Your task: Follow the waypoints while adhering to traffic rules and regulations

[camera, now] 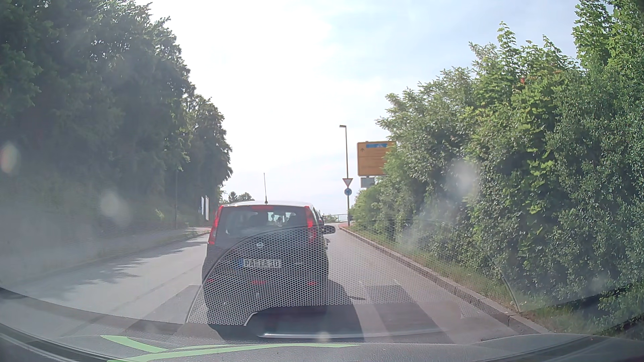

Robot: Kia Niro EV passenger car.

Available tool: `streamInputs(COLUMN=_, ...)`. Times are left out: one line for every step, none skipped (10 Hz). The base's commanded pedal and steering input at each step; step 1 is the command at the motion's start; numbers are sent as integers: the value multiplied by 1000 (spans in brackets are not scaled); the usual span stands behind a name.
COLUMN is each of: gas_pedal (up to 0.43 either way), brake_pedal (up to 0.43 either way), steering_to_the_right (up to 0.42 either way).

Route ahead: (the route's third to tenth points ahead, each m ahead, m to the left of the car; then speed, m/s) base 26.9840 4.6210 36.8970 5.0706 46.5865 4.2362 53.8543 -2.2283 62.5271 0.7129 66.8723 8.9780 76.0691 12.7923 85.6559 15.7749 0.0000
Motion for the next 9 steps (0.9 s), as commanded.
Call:
streamInputs(gas_pedal=0, brake_pedal=335, steering_to_the_right=-13)
streamInputs(gas_pedal=0, brake_pedal=335, steering_to_the_right=-13)
streamInputs(gas_pedal=0, brake_pedal=335, steering_to_the_right=-13)
streamInputs(gas_pedal=0, brake_pedal=329, steering_to_the_right=-13)
streamInputs(gas_pedal=0, brake_pedal=335, steering_to_the_right=-13)
streamInputs(gas_pedal=0, brake_pedal=335, steering_to_the_right=-13)
streamInputs(gas_pedal=0, brake_pedal=335, steering_to_the_right=-13)
streamInputs(gas_pedal=0, brake_pedal=335, steering_to_the_right=-13)
streamInputs(gas_pedal=0, brake_pedal=329, steering_to_the_right=-13)
